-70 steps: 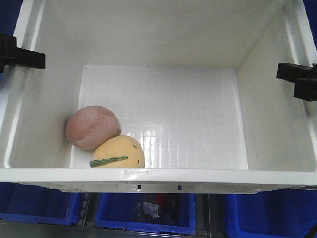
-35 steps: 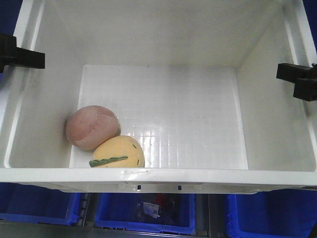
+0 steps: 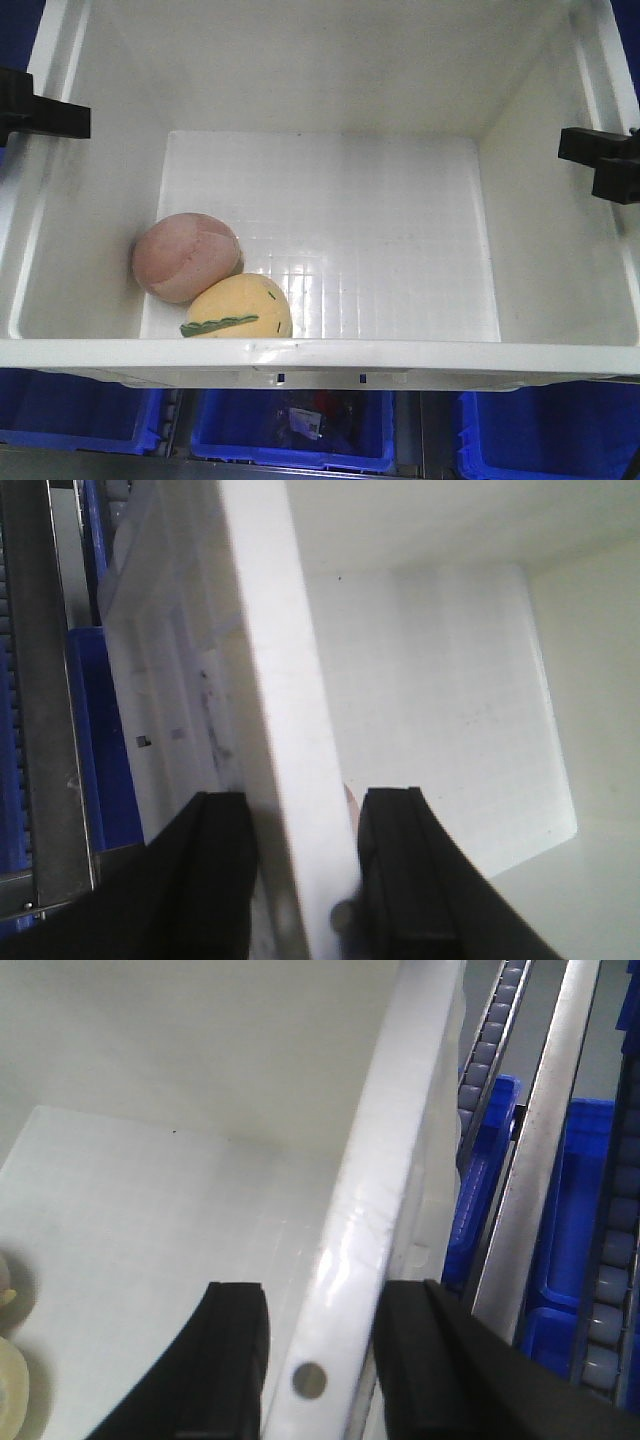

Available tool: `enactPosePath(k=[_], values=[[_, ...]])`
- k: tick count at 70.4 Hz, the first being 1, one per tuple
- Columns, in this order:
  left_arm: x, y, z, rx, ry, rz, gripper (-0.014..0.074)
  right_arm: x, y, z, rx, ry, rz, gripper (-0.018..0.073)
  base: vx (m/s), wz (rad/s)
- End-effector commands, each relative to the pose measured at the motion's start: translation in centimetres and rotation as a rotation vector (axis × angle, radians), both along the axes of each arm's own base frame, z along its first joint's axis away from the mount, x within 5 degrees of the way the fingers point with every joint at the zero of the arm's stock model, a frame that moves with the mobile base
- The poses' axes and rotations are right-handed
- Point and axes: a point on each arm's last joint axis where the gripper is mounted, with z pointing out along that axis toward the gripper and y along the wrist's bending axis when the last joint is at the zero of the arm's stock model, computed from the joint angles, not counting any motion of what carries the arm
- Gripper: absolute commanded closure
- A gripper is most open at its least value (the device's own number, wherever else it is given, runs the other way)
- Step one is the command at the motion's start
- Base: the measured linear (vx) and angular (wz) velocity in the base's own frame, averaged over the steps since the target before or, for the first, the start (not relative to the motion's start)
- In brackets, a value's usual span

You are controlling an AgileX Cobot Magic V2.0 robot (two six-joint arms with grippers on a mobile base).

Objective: Place moving items into box and shelve
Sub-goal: 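Hold the tote above the roller-track shelf beside the blue bins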

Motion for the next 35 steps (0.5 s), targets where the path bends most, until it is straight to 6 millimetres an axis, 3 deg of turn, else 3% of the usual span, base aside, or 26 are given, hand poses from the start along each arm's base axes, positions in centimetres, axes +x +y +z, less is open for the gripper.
enactPosePath(k=[1,35], values=[[-0.65,-0.77,3.21,-0.166,-0.157,-0.005,0.0602,-0.17,0.11,2.72,0.098,-0.152,-0.027,0.0564,0.0,0.0],[-0.4,-0.68,3.22,-0.145,-0.183,-0.004,0.0602,0.56,0.19,2.29,0.098,-0.126,-0.028,0.0564,0.0,0.0]])
